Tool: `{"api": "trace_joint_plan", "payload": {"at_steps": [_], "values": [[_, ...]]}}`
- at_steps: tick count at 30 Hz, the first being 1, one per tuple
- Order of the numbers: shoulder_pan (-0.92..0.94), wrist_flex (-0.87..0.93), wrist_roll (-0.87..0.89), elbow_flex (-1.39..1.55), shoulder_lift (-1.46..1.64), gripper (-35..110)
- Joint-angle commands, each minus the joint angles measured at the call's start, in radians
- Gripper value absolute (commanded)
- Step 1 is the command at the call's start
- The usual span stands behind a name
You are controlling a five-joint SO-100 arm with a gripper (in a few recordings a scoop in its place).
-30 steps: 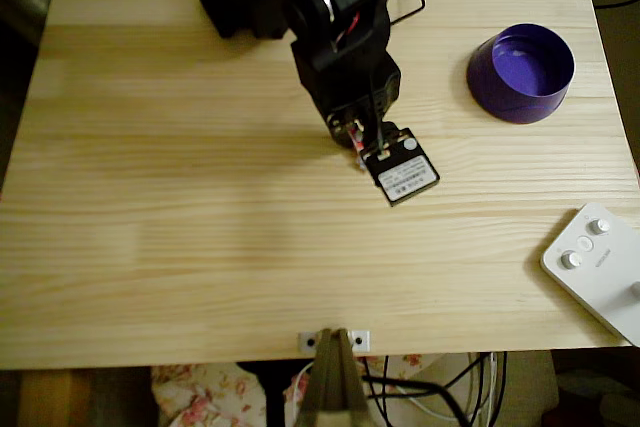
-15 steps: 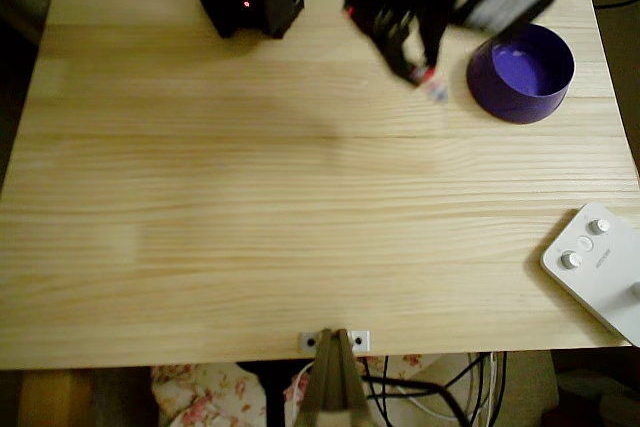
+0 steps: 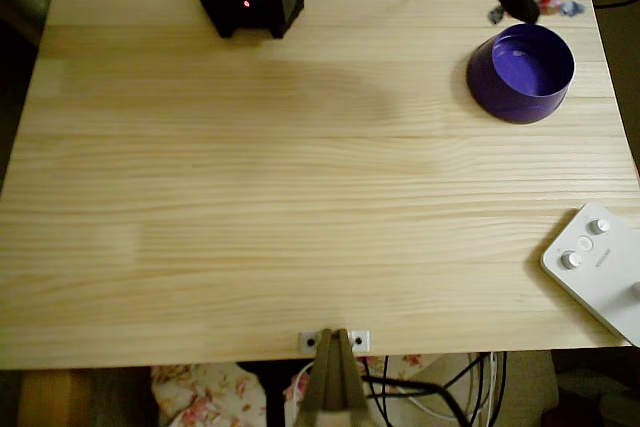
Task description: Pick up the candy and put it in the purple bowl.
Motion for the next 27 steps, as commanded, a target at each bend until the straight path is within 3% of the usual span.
{"api": "trace_joint_plan", "payload": {"at_steps": [1,18,23,27], "values": [[-0.029,-0.034,0.026,-0.170,-0.094,-1],[-0.095,-0.058,0.000,-0.305,-0.310,6],[-0.081,-0.034,0.012,-0.307,-0.307,24],[-0.075,-0.018,0.006,-0.307,-0.284,24]]}}
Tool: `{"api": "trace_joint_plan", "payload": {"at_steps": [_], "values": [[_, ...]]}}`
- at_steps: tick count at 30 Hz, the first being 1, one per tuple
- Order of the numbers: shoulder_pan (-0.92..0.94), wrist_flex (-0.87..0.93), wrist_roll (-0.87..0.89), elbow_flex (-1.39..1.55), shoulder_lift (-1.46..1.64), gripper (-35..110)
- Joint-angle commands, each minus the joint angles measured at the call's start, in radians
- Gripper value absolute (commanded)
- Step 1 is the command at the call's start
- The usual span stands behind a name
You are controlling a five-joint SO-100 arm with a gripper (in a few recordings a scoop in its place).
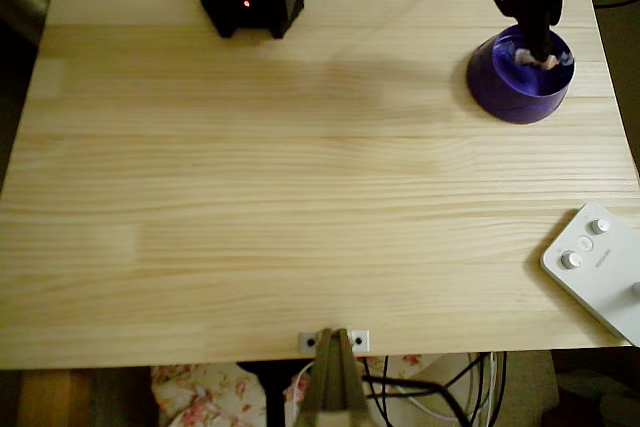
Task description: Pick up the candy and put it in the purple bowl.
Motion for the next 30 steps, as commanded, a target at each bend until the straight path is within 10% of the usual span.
{"api": "trace_joint_plan", "payload": {"at_steps": [1,6,30], "values": [[0.003,0.015,0.002,-0.095,0.075,24],[0.049,0.089,-0.008,-0.091,0.156,-1],[1.118,0.413,-0.242,0.368,0.890,-1]]}}
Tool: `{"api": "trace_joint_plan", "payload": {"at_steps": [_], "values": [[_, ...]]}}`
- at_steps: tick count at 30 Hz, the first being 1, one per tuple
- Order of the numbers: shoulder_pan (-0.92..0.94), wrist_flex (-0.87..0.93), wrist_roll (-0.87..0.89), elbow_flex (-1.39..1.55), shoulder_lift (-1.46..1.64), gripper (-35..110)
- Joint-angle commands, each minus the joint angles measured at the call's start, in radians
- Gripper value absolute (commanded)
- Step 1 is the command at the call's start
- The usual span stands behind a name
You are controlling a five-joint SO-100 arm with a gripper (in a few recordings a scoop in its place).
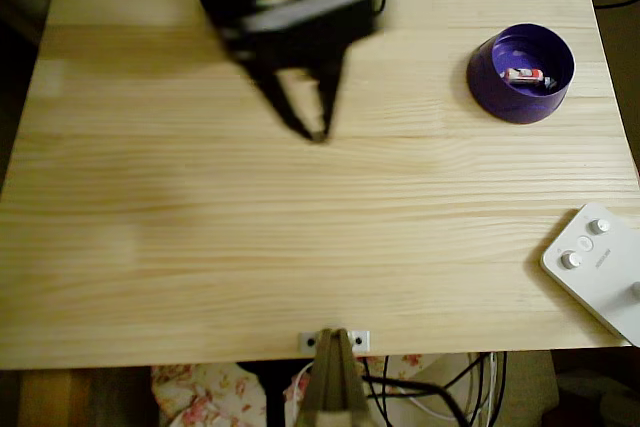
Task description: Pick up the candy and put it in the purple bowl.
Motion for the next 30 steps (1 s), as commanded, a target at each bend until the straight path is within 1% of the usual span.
{"api": "trace_joint_plan", "payload": {"at_steps": [1,6,9,16,22,25,30], "values": [[0.098,0.006,-0.028,0.034,0.144,-1],[0.261,-0.025,-0.069,0.193,0.249,-1],[0.316,-0.034,-0.078,0.308,0.331,-1],[0.385,-0.049,-0.063,0.591,0.615,-1],[0.419,-0.051,-0.032,0.706,0.716,-1],[0.414,0.000,-0.034,0.787,0.864,-1],[0.411,-0.017,0.002,0.830,0.864,-1]]}}
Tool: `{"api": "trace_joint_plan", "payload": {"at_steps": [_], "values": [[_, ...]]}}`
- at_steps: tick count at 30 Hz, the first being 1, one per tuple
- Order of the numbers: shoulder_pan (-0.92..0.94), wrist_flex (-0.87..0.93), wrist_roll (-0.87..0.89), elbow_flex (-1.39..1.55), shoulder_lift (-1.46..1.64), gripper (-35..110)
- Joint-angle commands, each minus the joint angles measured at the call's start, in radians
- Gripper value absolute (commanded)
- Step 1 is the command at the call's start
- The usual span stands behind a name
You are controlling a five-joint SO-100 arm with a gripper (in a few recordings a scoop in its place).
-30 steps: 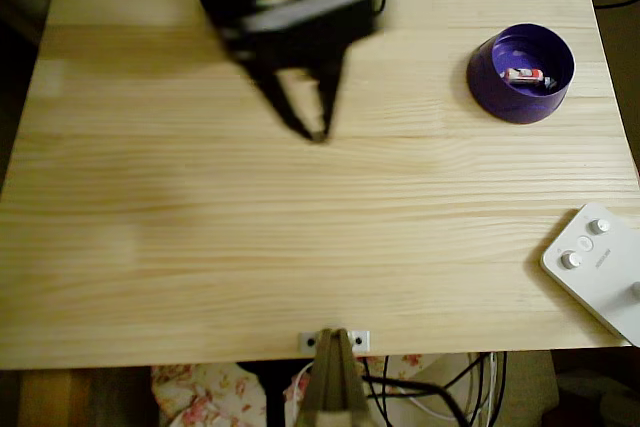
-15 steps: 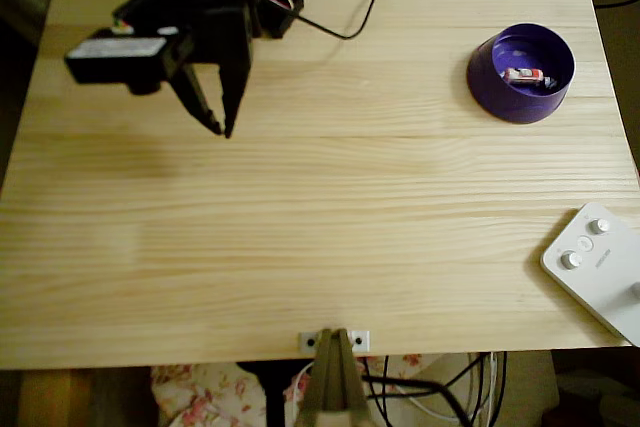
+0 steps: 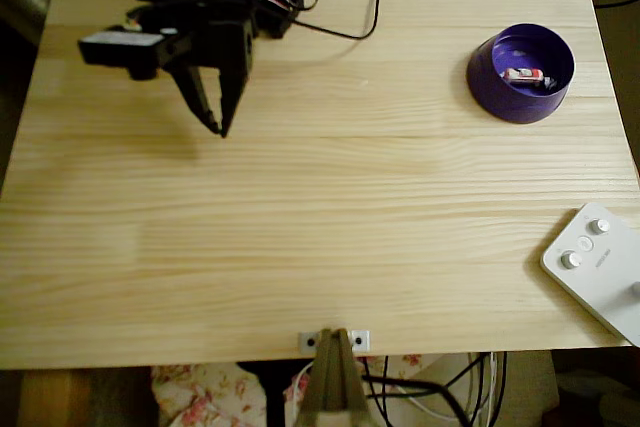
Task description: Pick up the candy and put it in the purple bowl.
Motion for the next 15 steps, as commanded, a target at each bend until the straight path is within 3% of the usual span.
{"api": "trace_joint_plan", "payload": {"at_steps": [1,15], "values": [[0.017,-0.018,0.014,0.011,0.028,-1],[0.026,-0.017,0.017,0.011,0.028,-1]]}}
